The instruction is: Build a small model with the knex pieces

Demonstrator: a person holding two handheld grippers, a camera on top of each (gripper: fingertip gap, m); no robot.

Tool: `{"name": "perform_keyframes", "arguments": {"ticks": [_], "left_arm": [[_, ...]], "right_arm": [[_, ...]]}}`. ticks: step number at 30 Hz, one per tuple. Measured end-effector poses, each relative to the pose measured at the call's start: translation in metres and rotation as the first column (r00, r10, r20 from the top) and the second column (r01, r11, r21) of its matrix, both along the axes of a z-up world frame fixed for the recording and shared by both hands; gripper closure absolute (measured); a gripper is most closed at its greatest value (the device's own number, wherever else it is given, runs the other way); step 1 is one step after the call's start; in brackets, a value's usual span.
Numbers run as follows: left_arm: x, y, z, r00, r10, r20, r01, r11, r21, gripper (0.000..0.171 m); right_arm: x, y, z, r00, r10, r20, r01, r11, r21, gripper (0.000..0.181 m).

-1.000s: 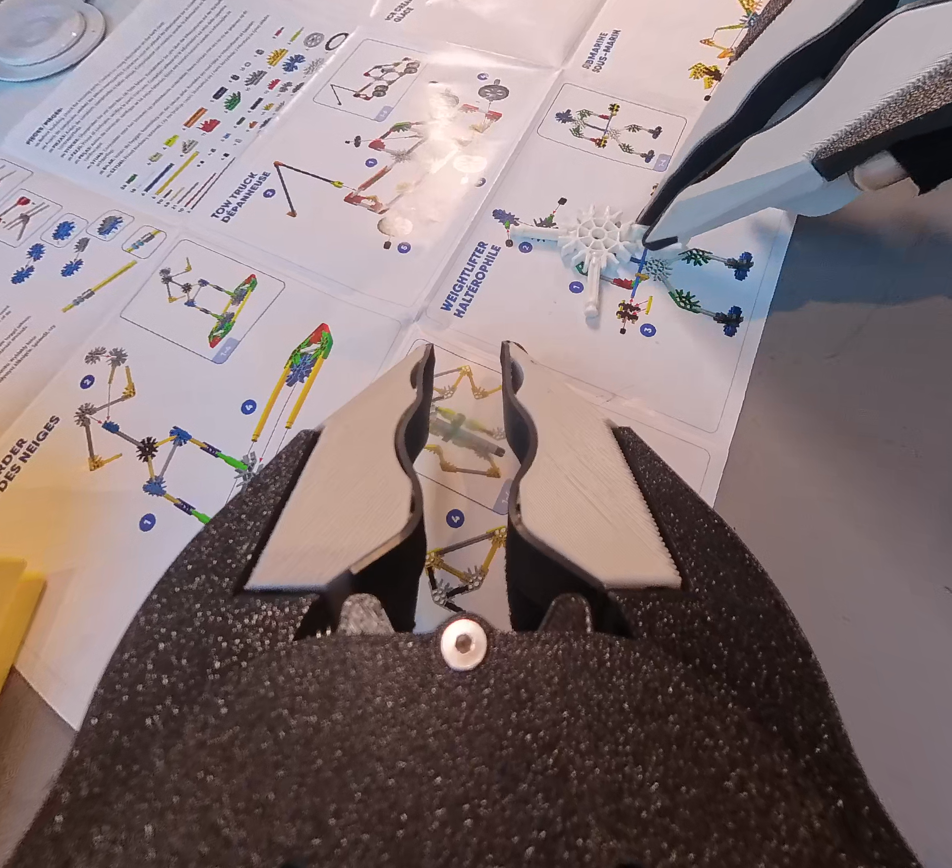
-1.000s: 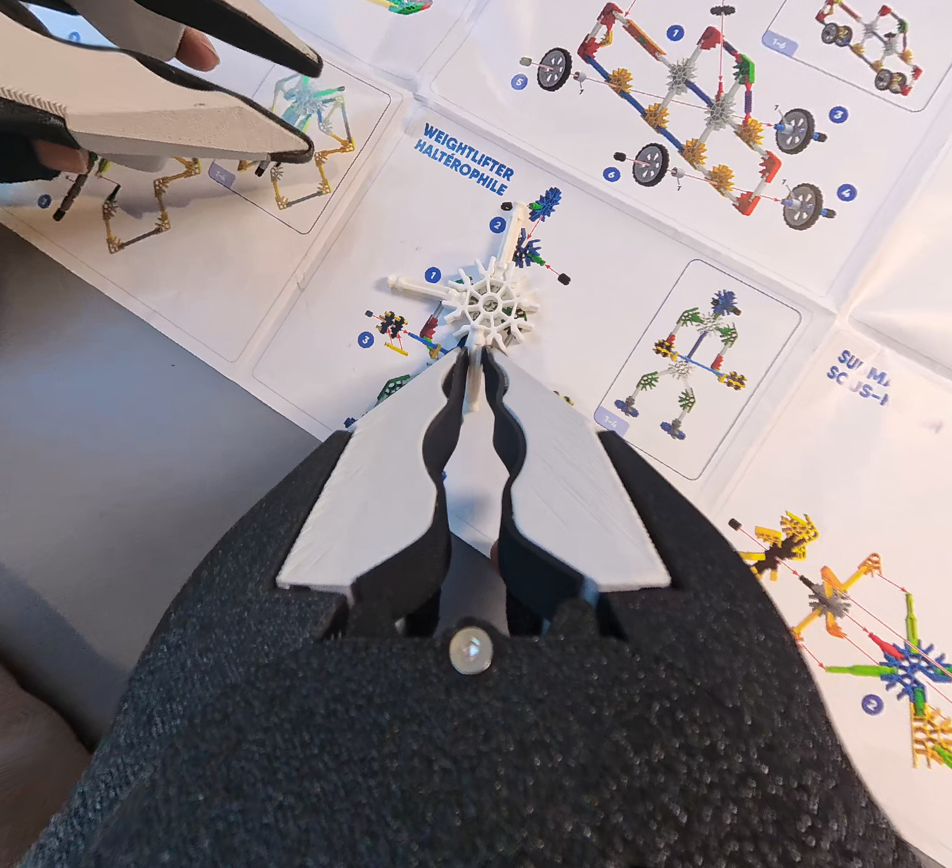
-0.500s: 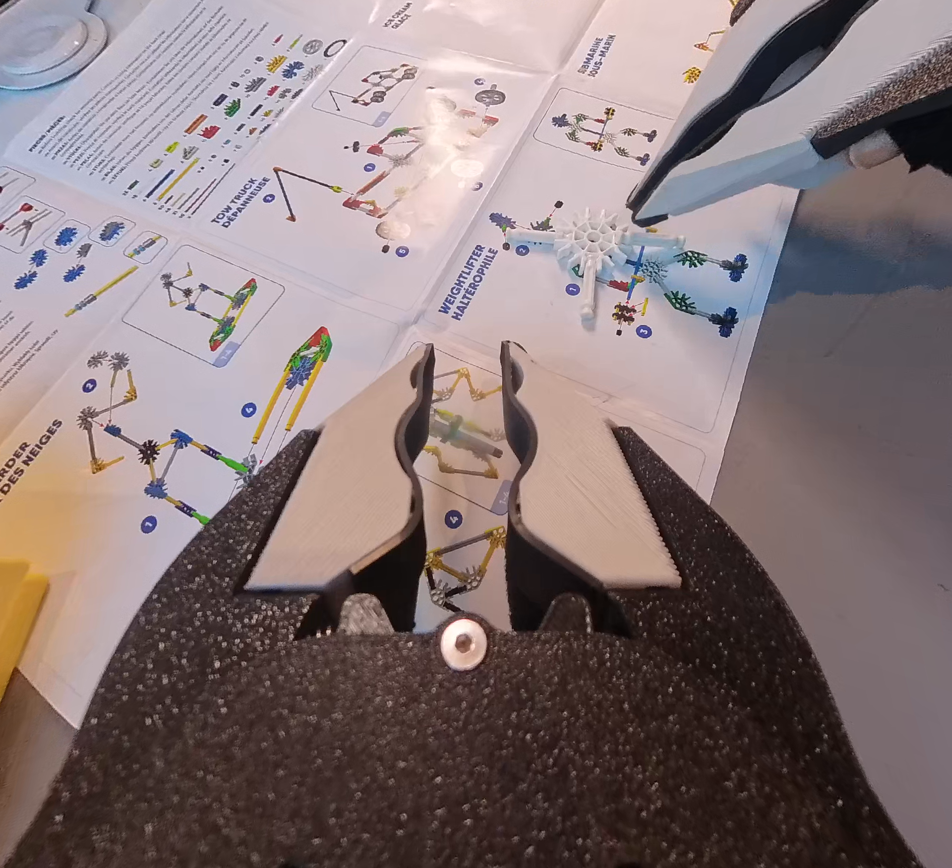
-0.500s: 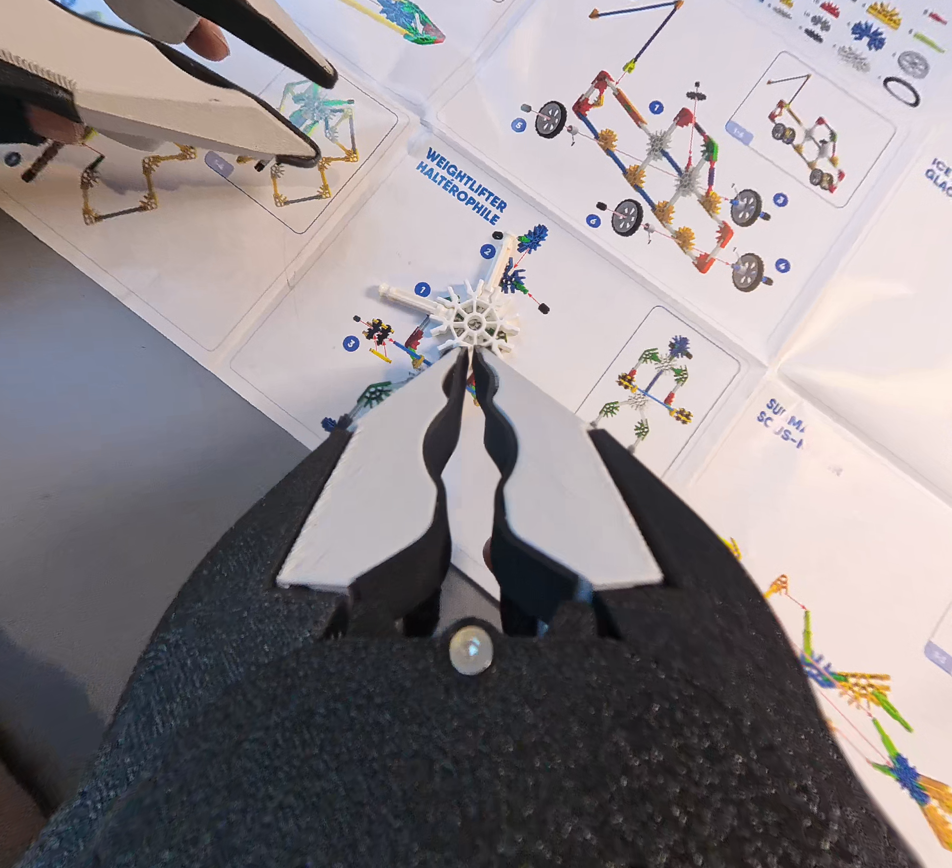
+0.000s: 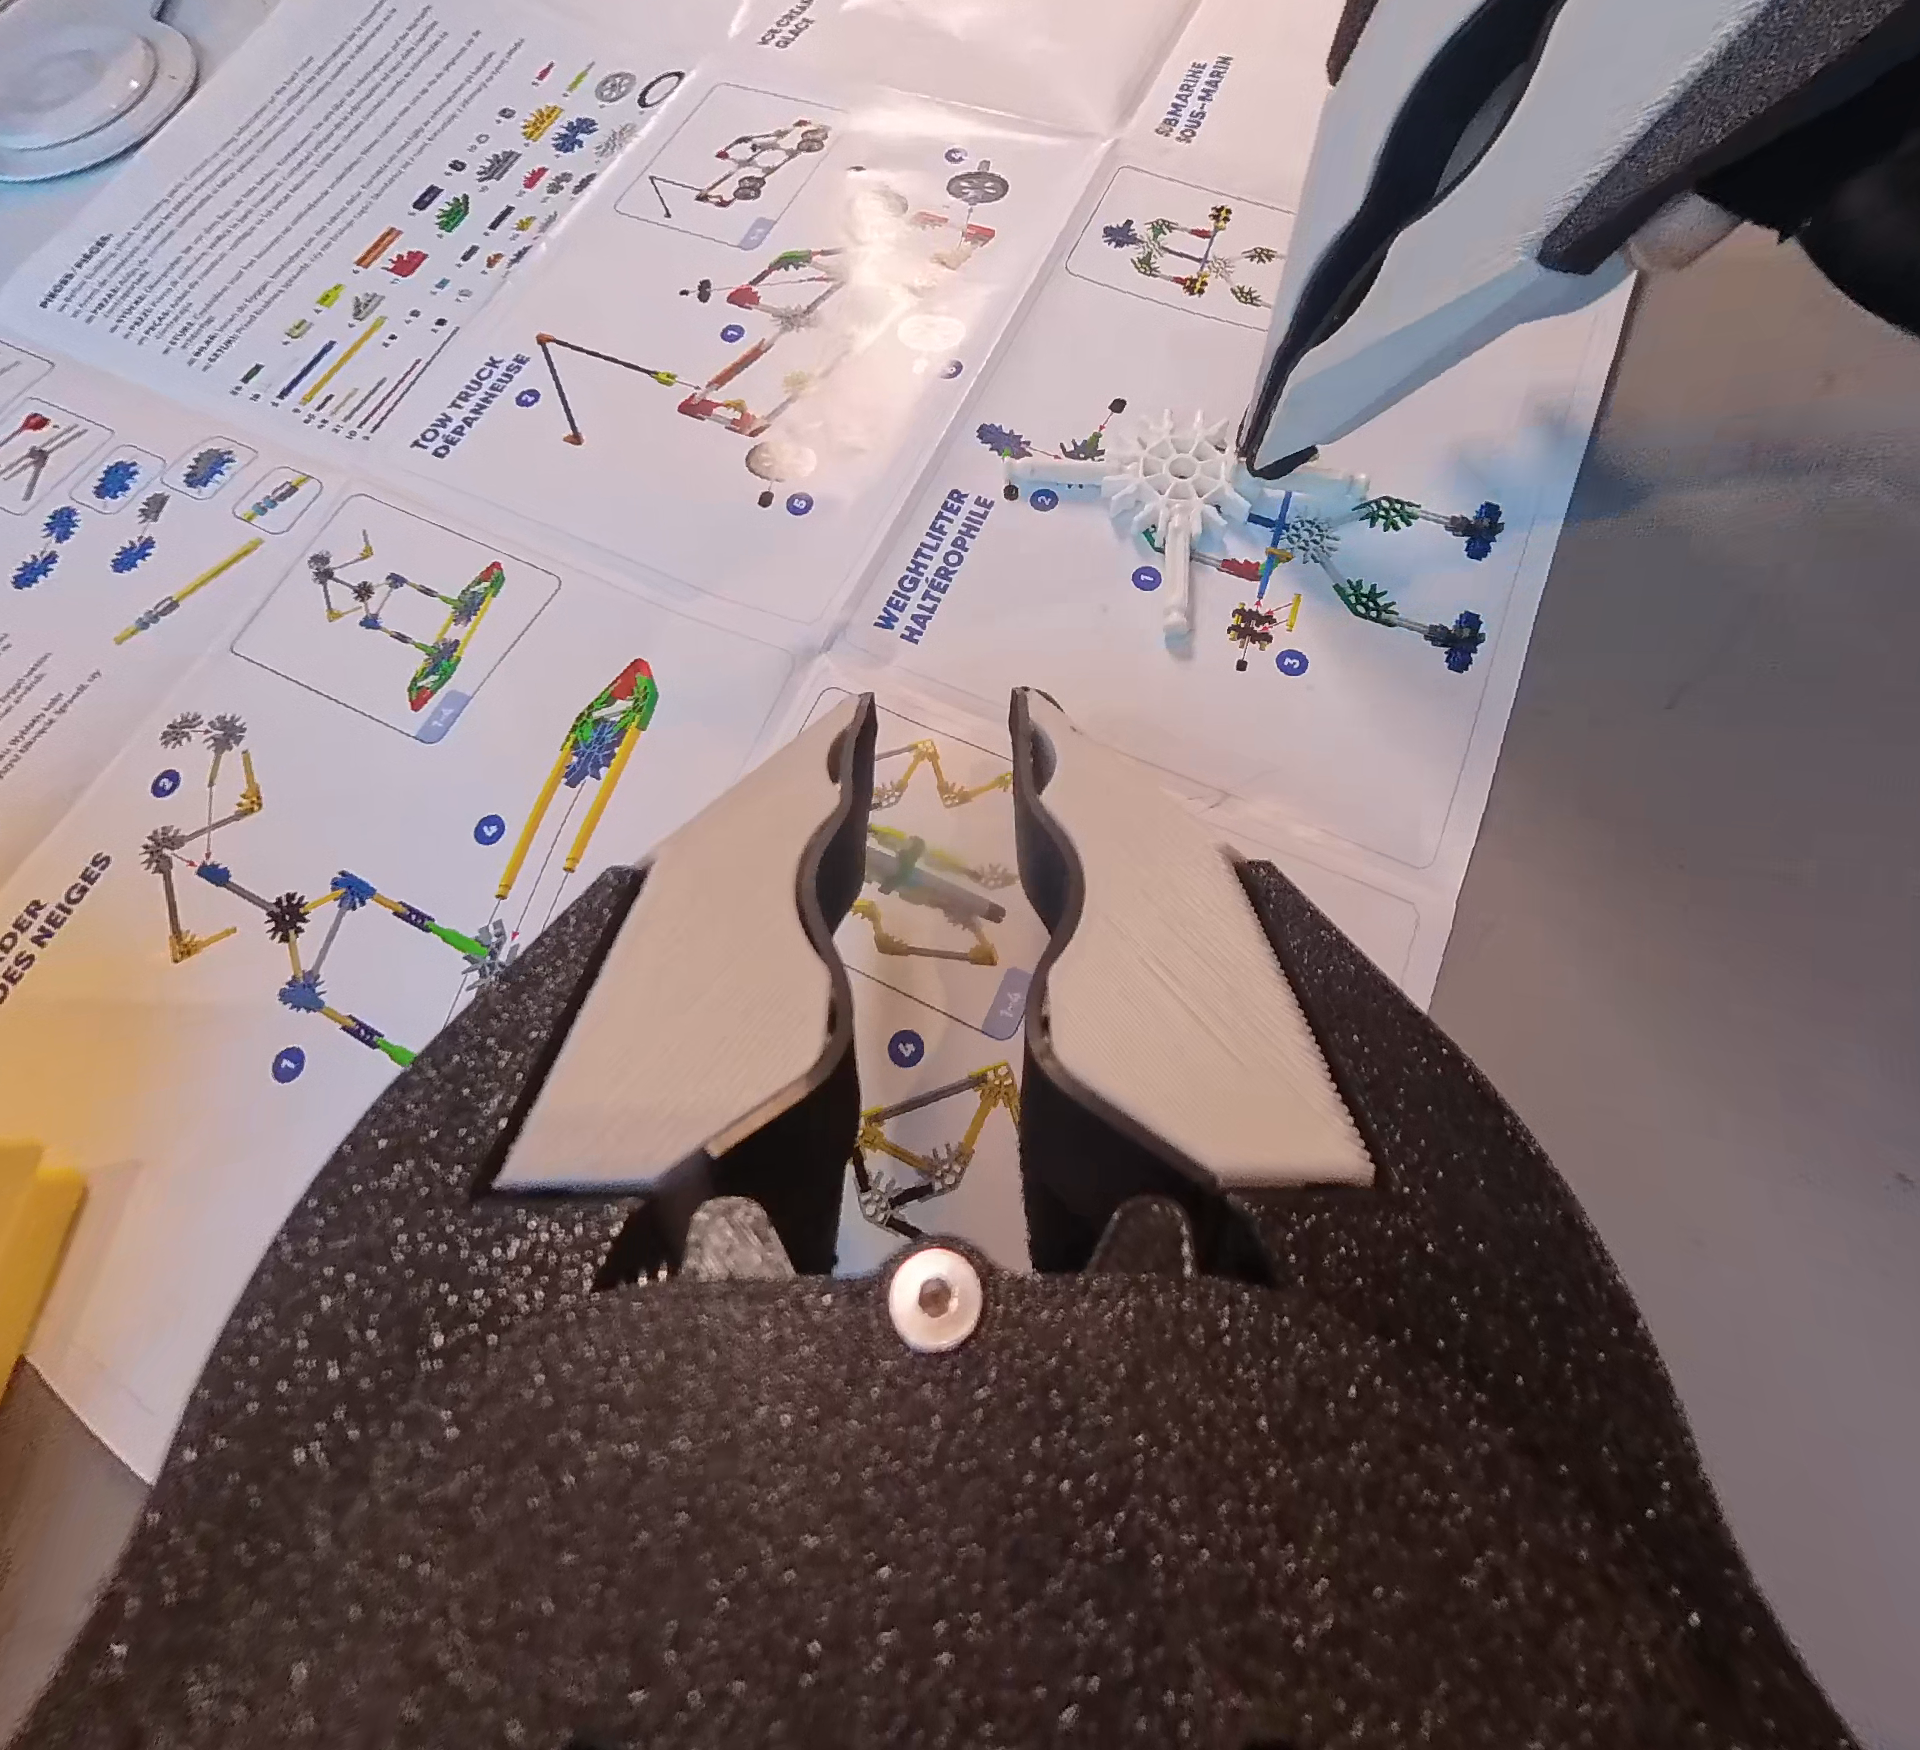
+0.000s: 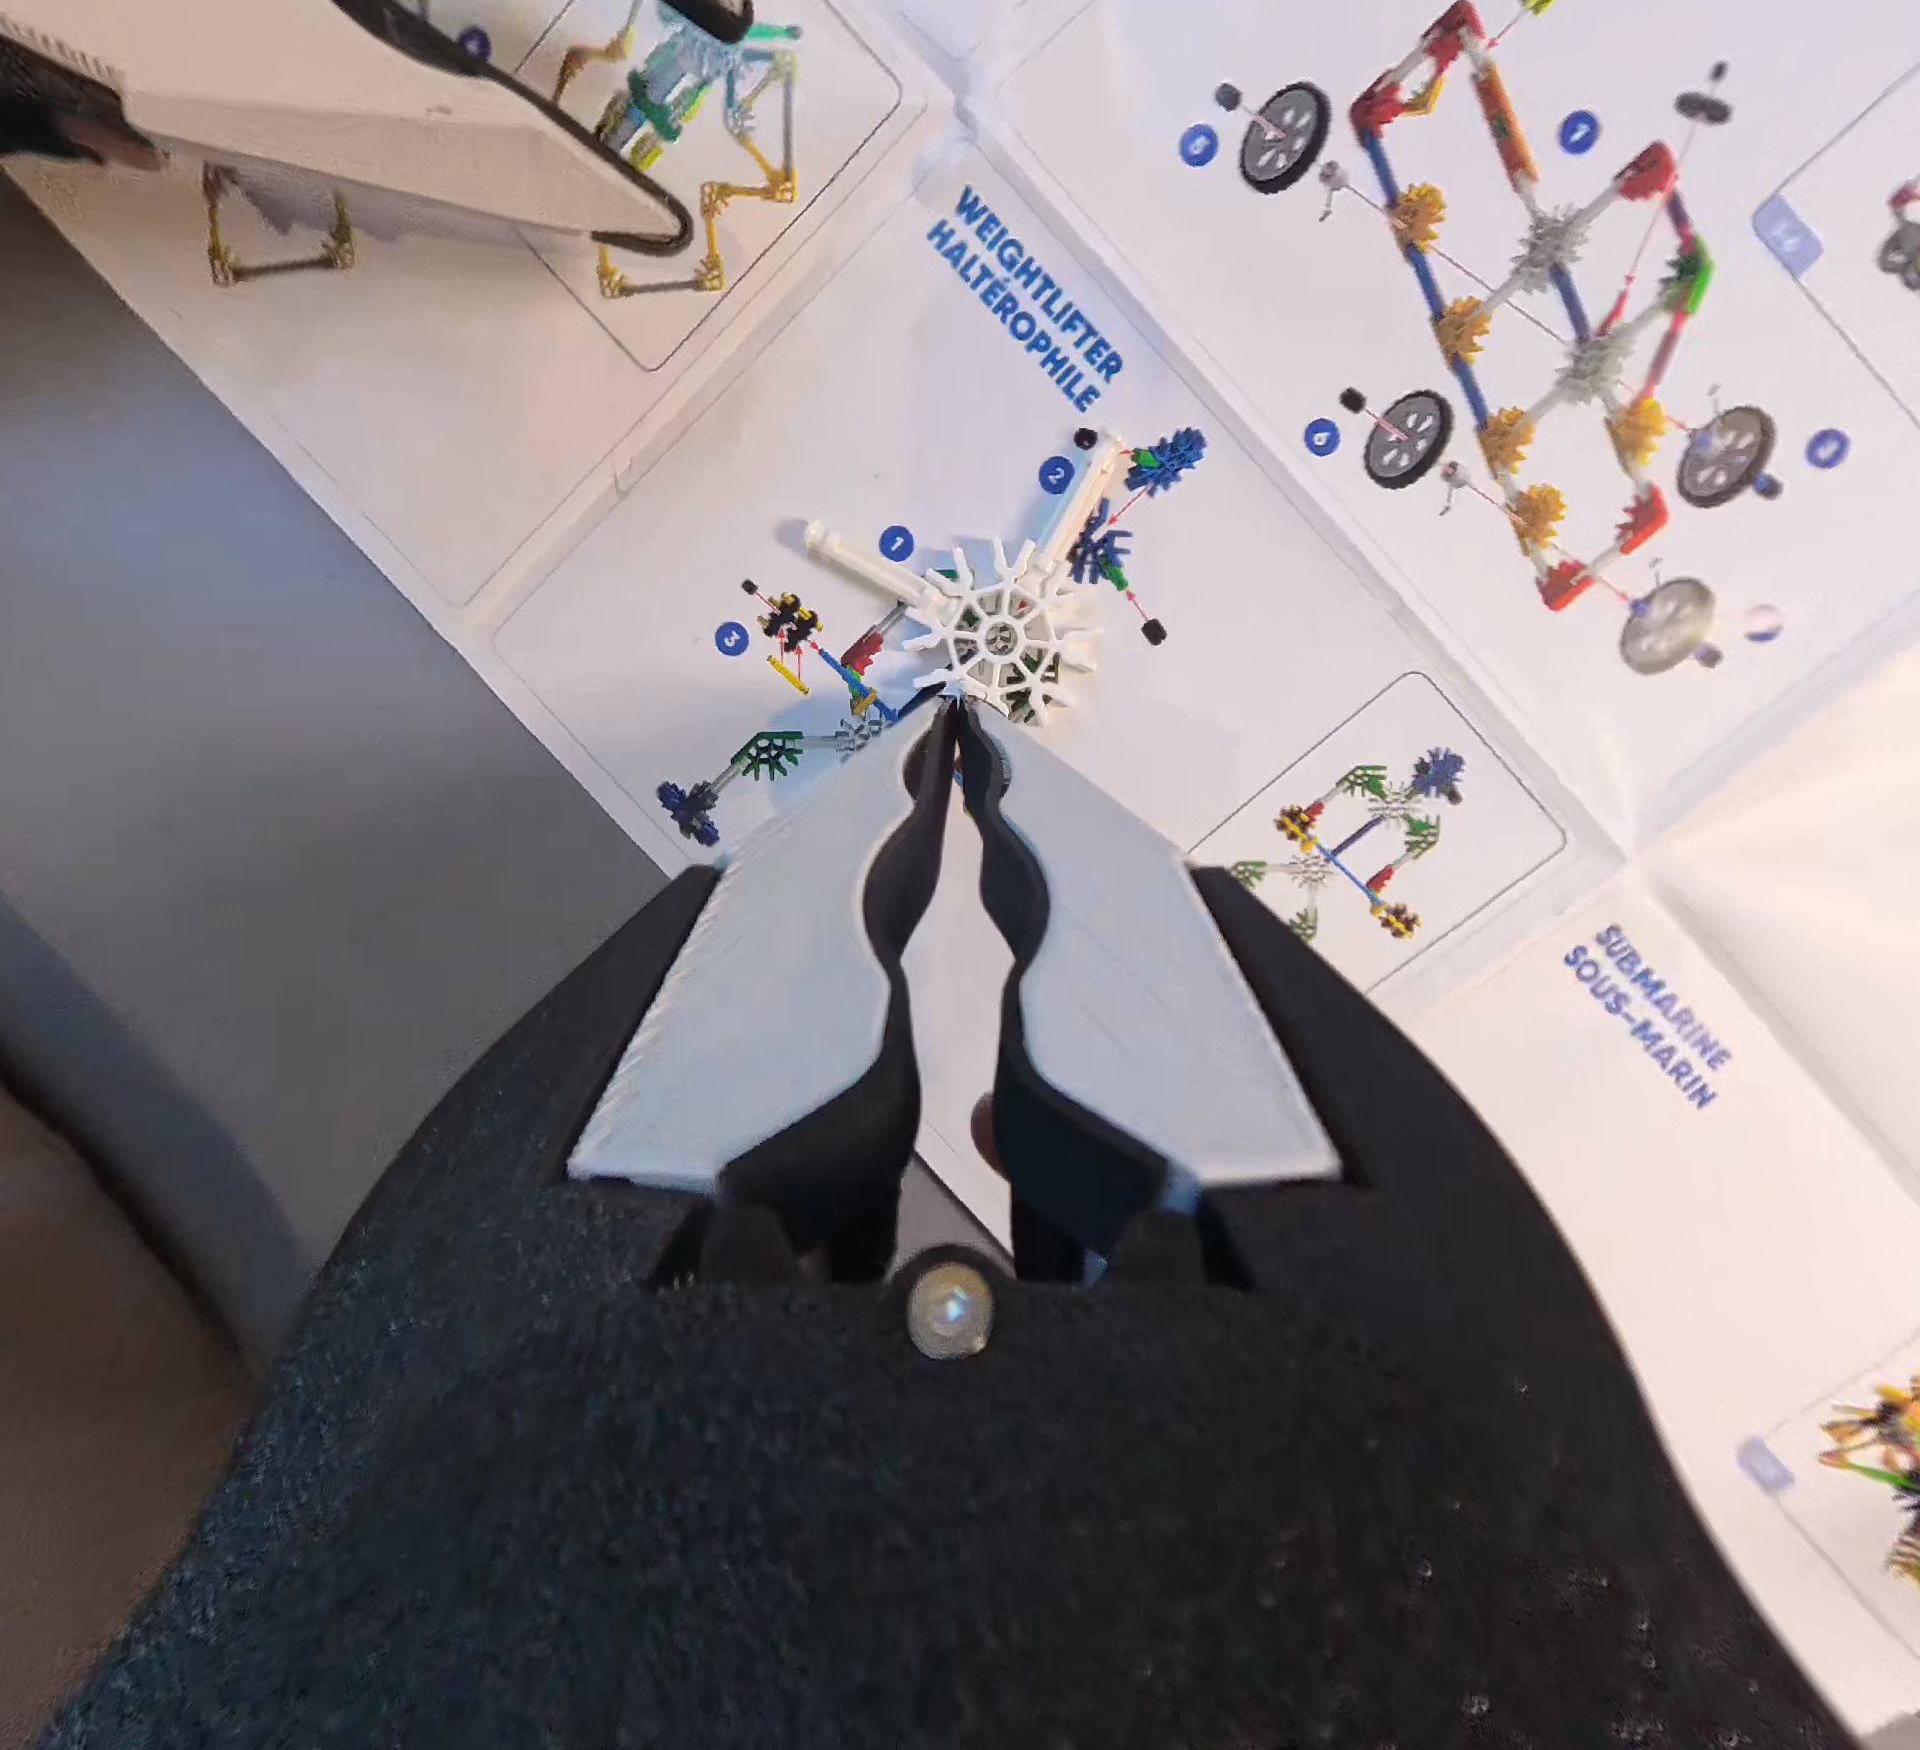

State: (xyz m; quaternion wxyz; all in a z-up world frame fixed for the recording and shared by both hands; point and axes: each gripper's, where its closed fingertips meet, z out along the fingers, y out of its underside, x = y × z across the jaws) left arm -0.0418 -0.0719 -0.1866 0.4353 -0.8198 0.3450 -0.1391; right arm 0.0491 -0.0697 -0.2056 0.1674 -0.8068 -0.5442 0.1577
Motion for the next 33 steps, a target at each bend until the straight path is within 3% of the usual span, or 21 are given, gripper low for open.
{"name": "perform_keyframes", "arguments": {"ticks": [7,10,13,16,18,23,27,30,33], "left_arm": [[0.001,-0.001,0.002,1.0,-0.007,-0.005,0.007,1.0,0.005,0.148],[0.0,-0.001,0.004,1.0,-0.008,-0.015,0.009,1.0,0.016,0.147],[0.0,-0.002,0.012,1.0,-0.012,-0.013,0.013,0.999,0.048,0.147],[0.006,-0.006,0.018,0.999,-0.046,0.006,0.046,0.997,0.058,0.147],[0.015,-0.012,0.02,0.996,-0.087,0.006,0.086,0.994,0.061,0.147],[0.044,-0.011,0.002,0.992,-0.126,-0.022,0.125,0.991,-0.039,0.148],[0.064,-0.007,-0.01,0.983,-0.166,-0.076,0.156,0.98,-0.123,0.146],[0.059,-0.005,-0.024,0.972,-0.167,-0.163,0.139,0.975,-0.171,0.156],[0.058,-0.006,-0.026,0.955,-0.23,-0.189,0.198,0.965,-0.171,0.166]], "right_arm": [[-0.001,0.0,-0.003,0.945,0.238,0.225,-0.222,0.971,-0.093,0.181],[-0.002,-0.001,-0.003,0.931,0.28,0.235,-0.268,0.96,-0.082,0.181],[0.001,-0.003,0.001,0.956,0.267,0.118,-0.258,0.962,-0.084,0.179],[-0.003,-0.002,0.032,0.954,0.227,-0.194,-0.245,0.967,-0.073,0.163],[0.001,0.007,0.046,0.902,0.219,-0.372,-0.236,0.972,-0.001,0.161],[0.0,0.041,0.067,0.772,0.206,-0.601,-0.122,0.976,0.178,0.154],[-0.011,0.065,0.093,0.695,0.196,-0.692,-0.019,0.967,0.254,0.151],[-0.005,0.071,0.091,0.678,0.186,-0.712,0.024,0.962,0.274,0.151],[0.007,0.067,0.084,0.689,0.208,-0.694,0.009,0.955,0.295,0.151]]}}
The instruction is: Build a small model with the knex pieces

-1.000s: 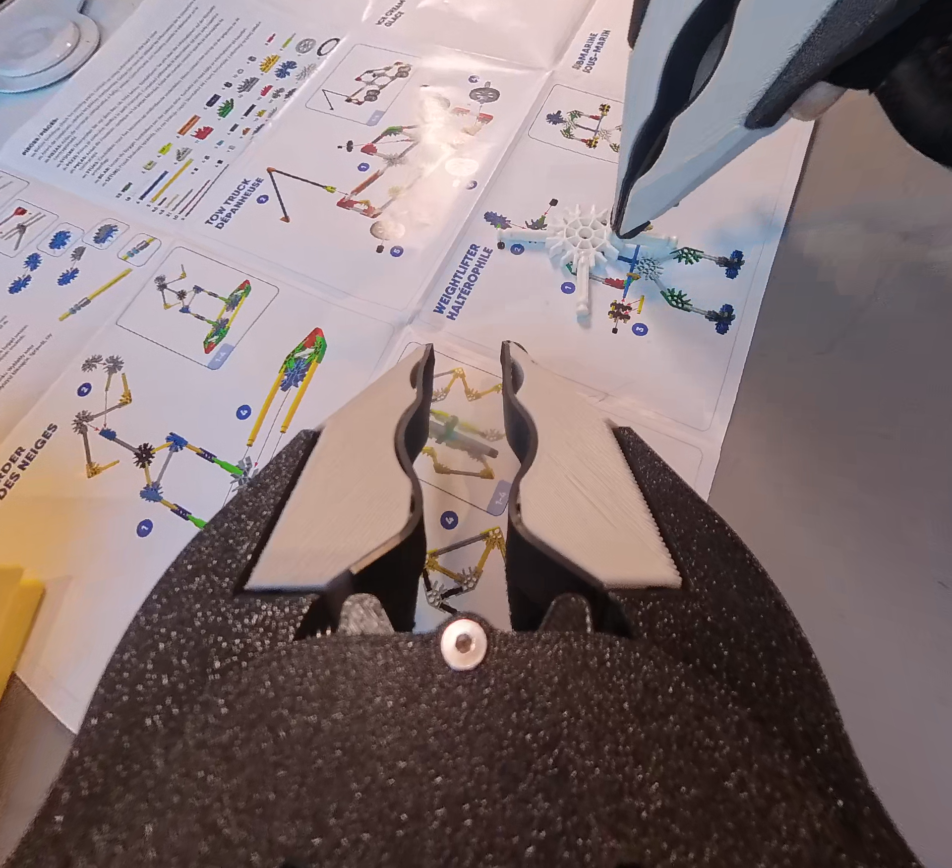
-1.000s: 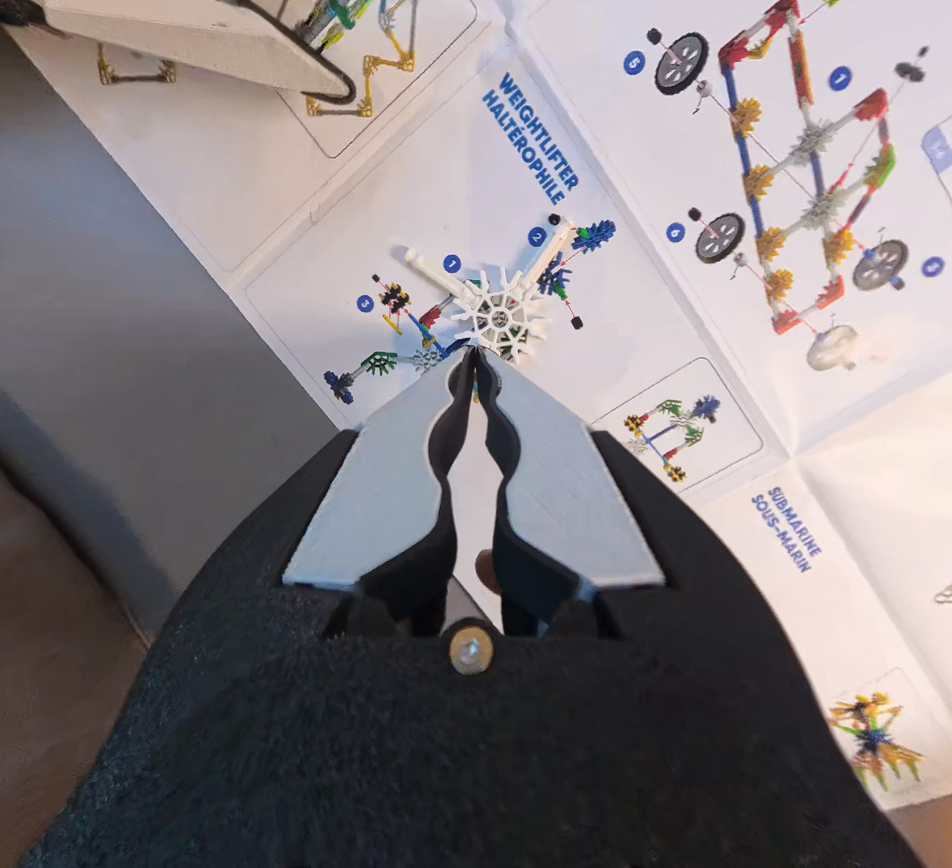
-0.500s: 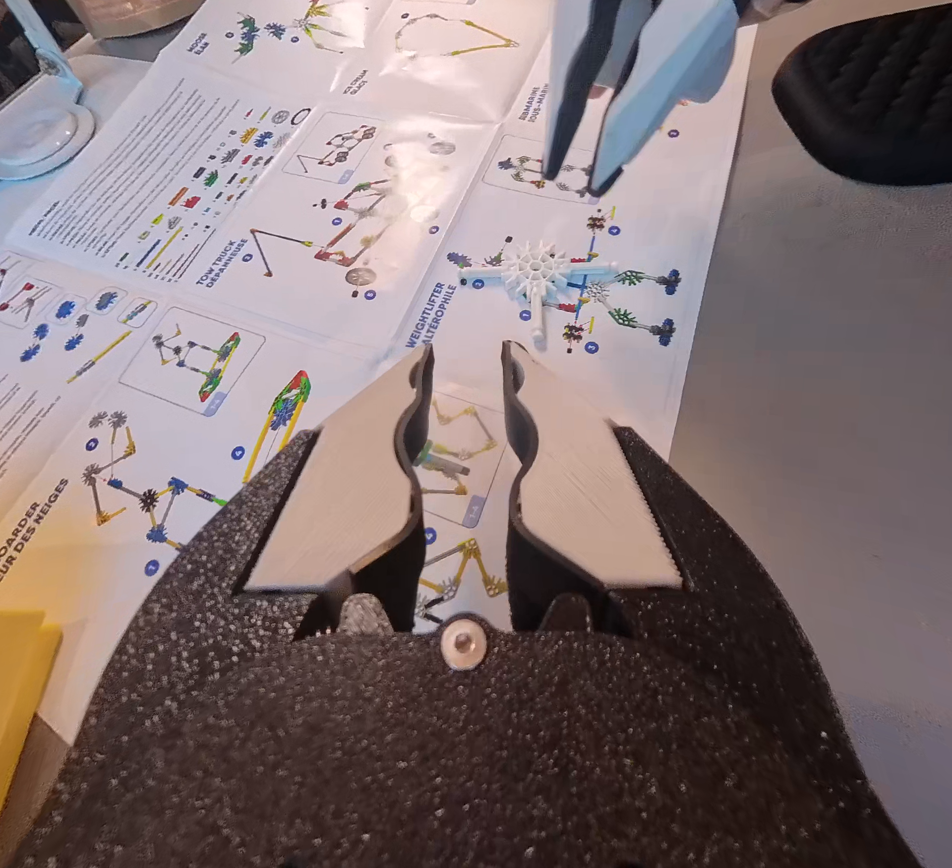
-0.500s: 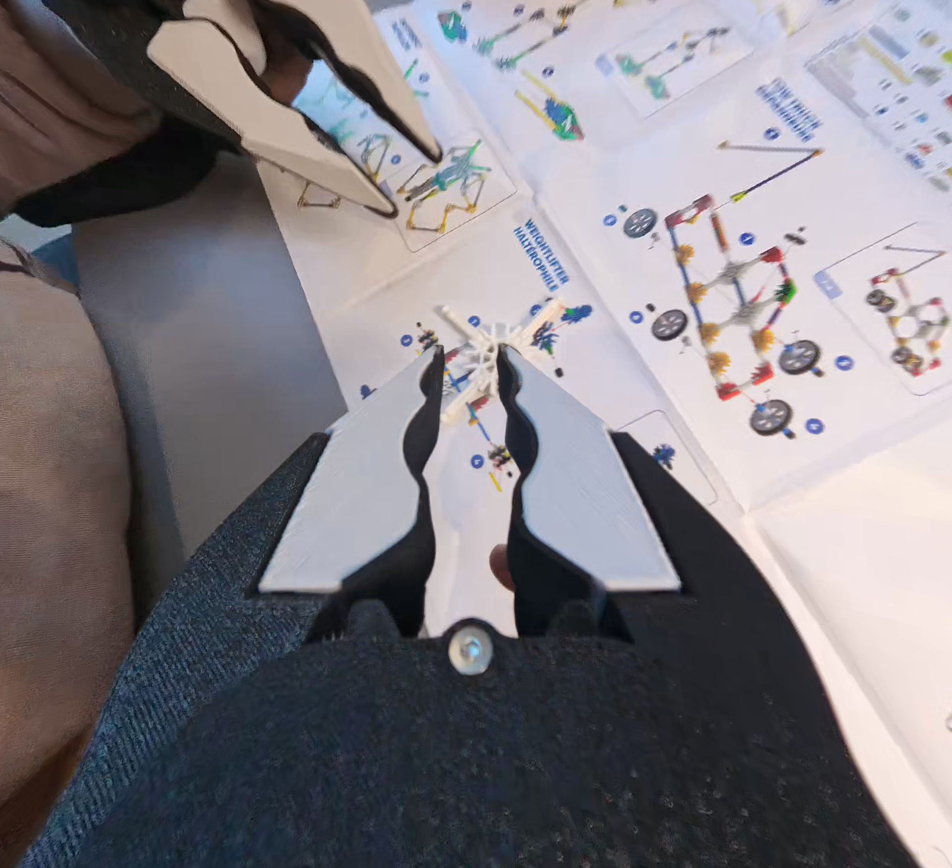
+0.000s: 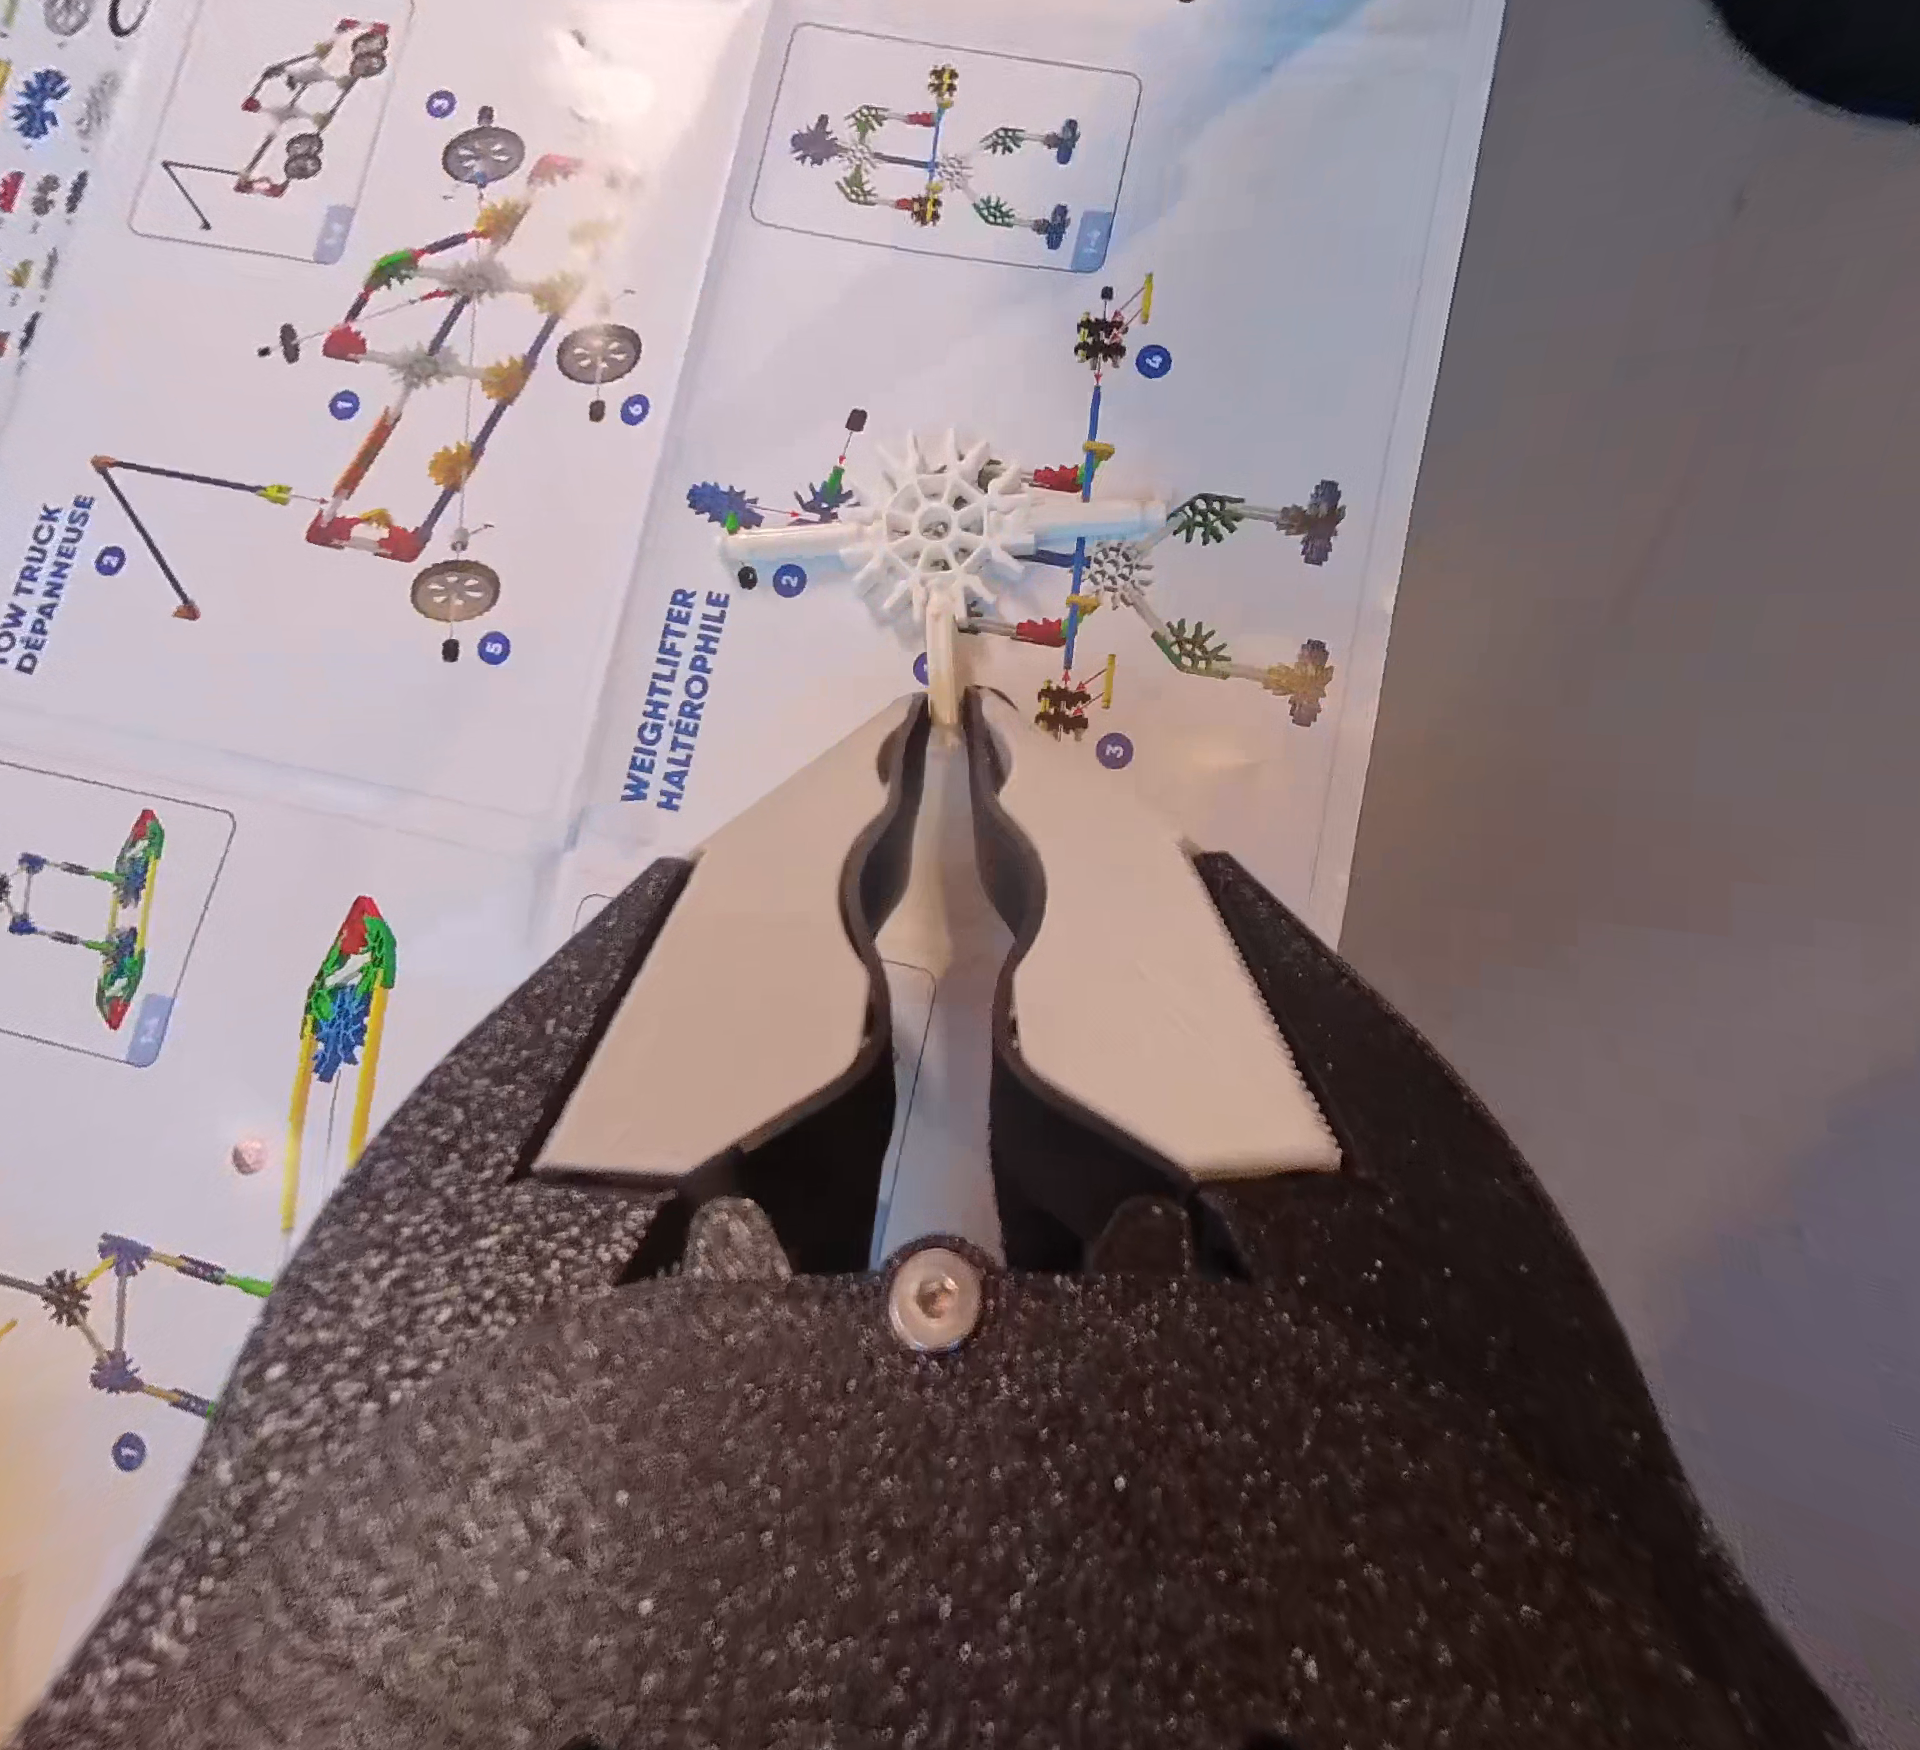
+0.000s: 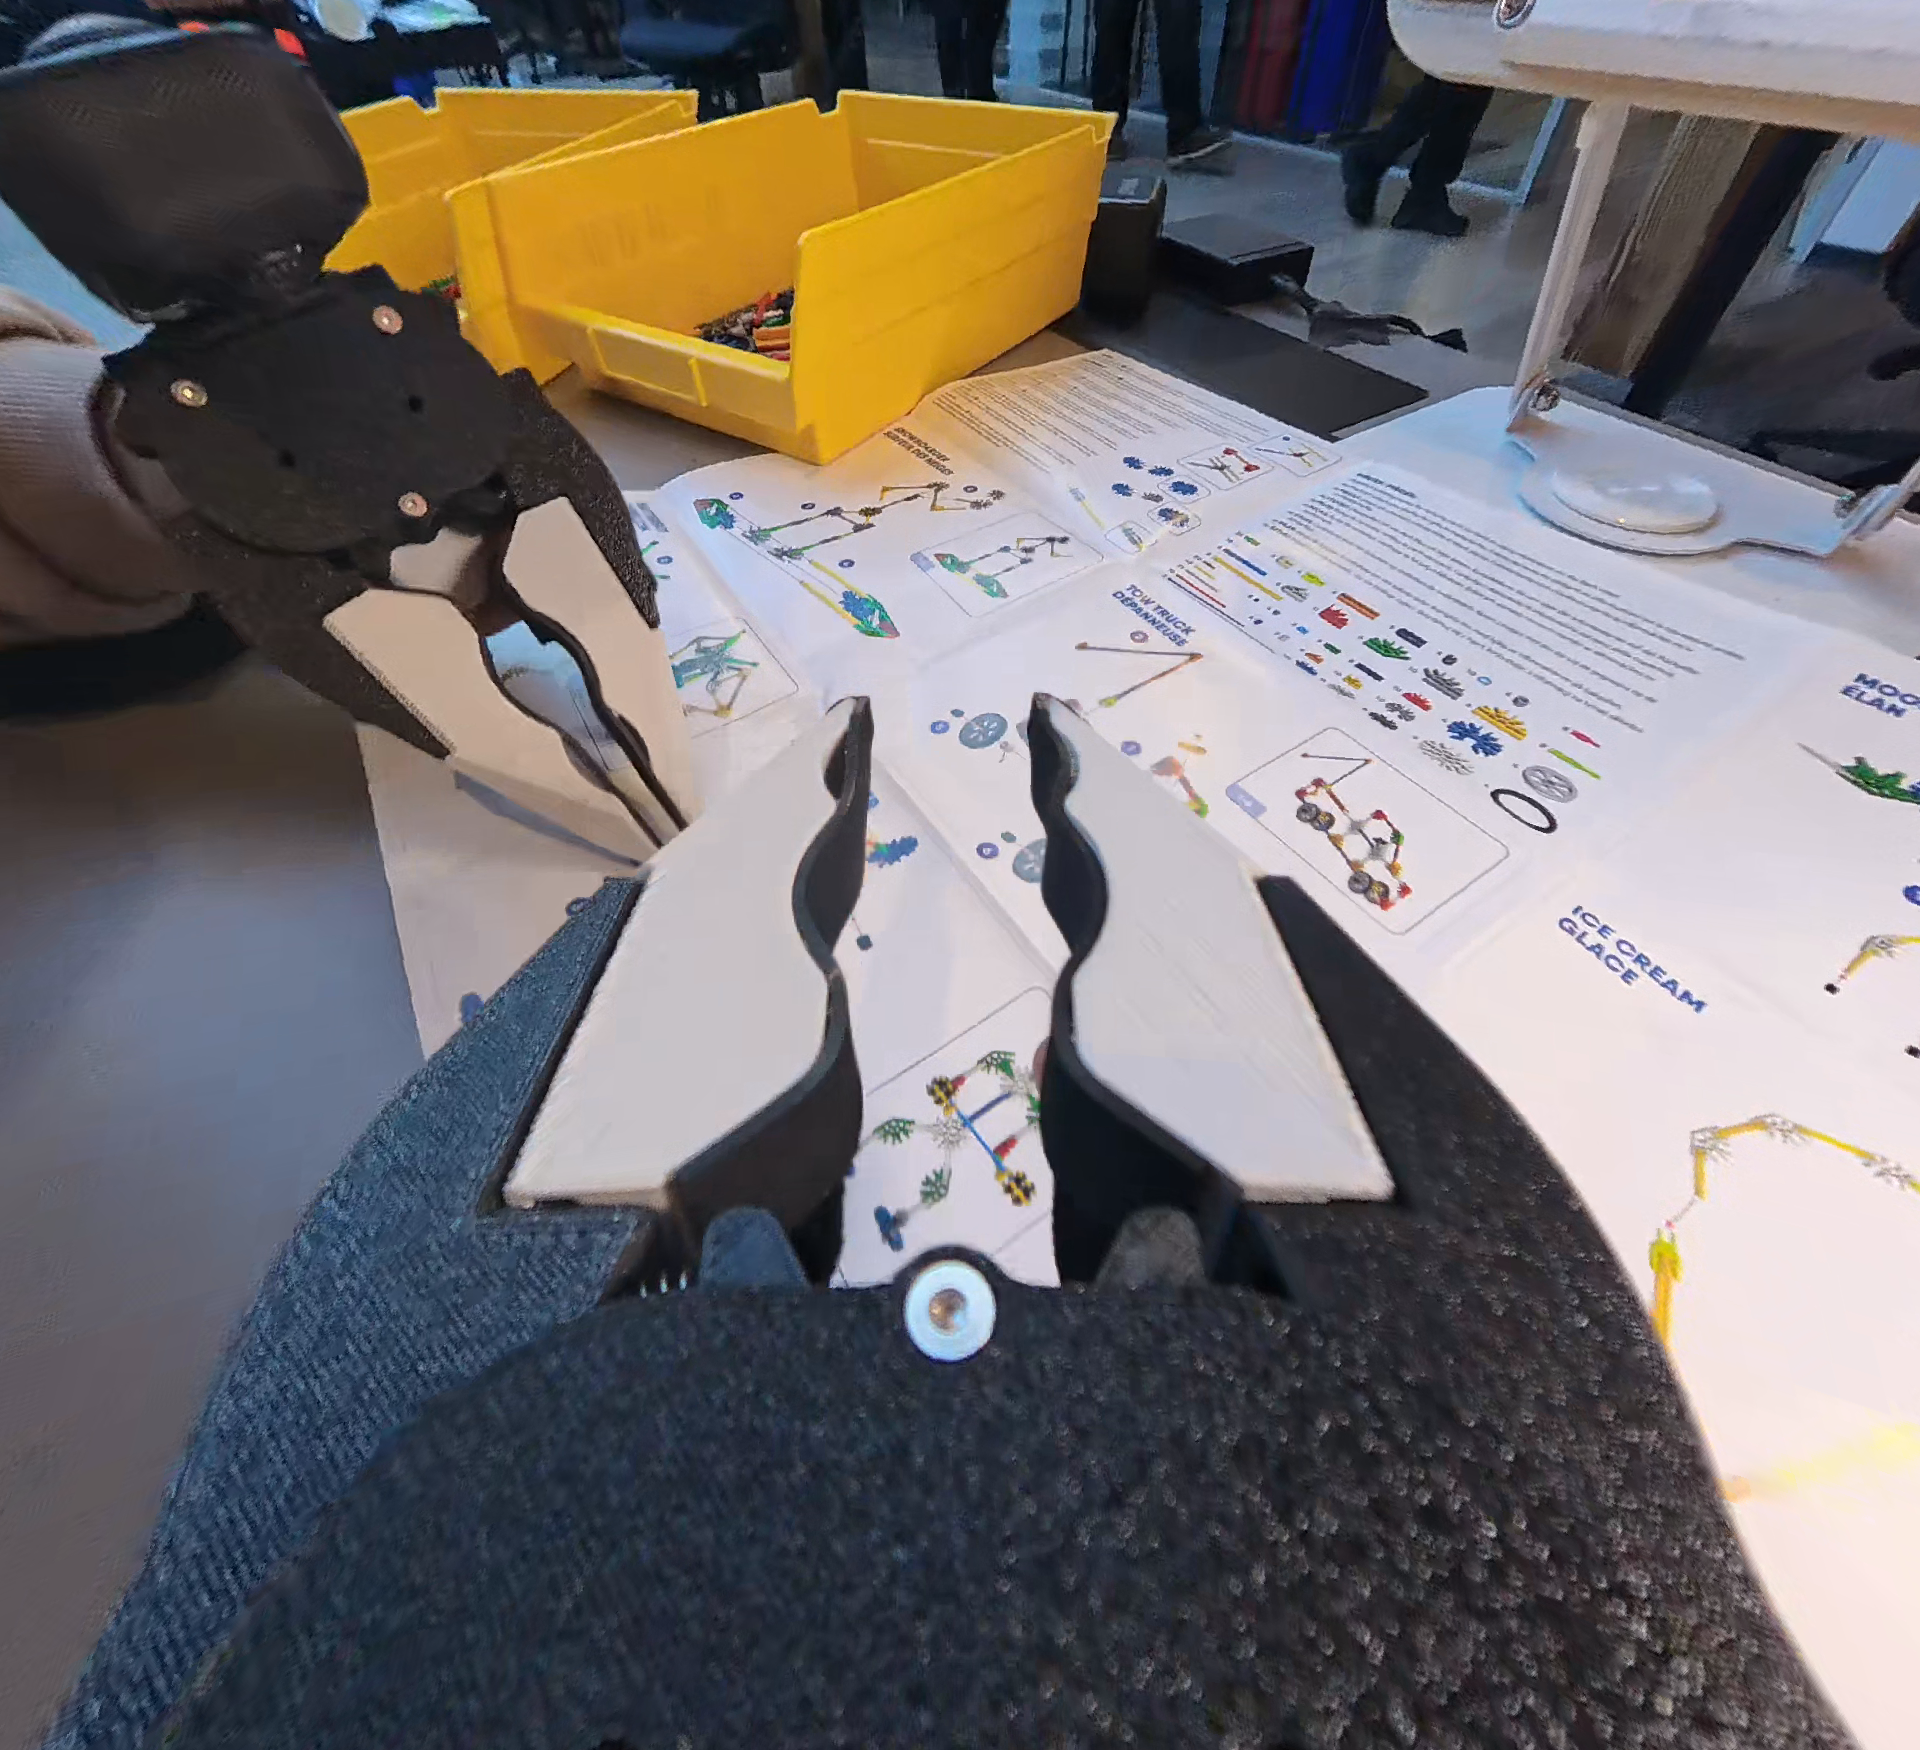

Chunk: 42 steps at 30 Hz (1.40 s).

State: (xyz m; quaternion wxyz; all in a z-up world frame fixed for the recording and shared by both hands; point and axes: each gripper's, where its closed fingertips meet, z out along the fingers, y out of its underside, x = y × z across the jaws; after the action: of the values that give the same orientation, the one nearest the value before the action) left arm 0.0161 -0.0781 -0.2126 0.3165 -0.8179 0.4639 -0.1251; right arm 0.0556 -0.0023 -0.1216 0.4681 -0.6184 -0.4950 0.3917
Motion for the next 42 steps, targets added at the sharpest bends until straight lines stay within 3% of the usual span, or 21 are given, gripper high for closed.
{"name": "perform_keyframes", "arguments": {"ticks": [5,11,17,20,24,26,30,32,36,42], "left_arm": [[-0.017,-0.007,0.001,0.976,-0.215,-0.028,0.215,0.976,0.013,0.167],[-0.021,-0.009,0.0,0.971,-0.23,0.066,0.23,0.973,0.011,0.167],[-0.022,-0.008,0.002,0.978,-0.183,0.101,0.18,0.983,0.041,0.157],[-0.021,-0.003,0.017,0.976,-0.117,0.185,0.101,0.99,0.094,0.154],[-0.033,0.022,0.049,0.942,0.067,0.33,-0.137,0.971,0.196,0.156],[-0.042,0.035,0.065,0.893,0.162,0.419,-0.268,0.941,0.208,0.153],[-0.056,0.052,0.097,0.733,0.279,0.62,-0.467,0.87,0.16,0.138],[-0.063,0.054,0.102,0.689,0.311,0.655,-0.526,0.836,0.156,0.131],[-0.078,0.056,0.099,0.7,0.341,0.627,-0.576,0.789,0.213,0.118],[-0.093,0.058,0.094,0.692,0.362,0.625,-0.601,0.769,0.22,0.117]], "right_arm": [[0.015,0.003,-0.004,0.999,0.008,0.053,-0.01,0.999,0.041,0.152],[0.015,0.005,-0.011,0.996,-0.014,0.093,0.007,0.997,0.07,0.13],[0.015,0.011,-0.023,0.99,-0.052,0.132,0.04,0.995,0.093,0.124],[0.016,0.015,-0.021,0.99,-0.078,0.117,0.067,0.994,0.091,0.123],[0.02,0.03,-0.02,0.982,-0.166,0.086,0.161,0.985,0.068,0.107],[0.023,0.035,-0.017,0.978,-0.199,0.06,0.195,0.978,0.07,0.11],[0.023,0.035,-0.015,0.978,-0.204,0.035,0.201,0.976,0.078,0.135],[0.023,0.035,-0.013,0.976,-0.217,0.023,0.213,0.971,0.11,0.151],[0.017,0.037,-0.009,0.97,-0.244,0.003,0.242,0.961,0.133,0.18],[-0.017,0.069,0.013,0.959,-0.284,-0.005,0.283,0.954,0.099,0.172]]}}
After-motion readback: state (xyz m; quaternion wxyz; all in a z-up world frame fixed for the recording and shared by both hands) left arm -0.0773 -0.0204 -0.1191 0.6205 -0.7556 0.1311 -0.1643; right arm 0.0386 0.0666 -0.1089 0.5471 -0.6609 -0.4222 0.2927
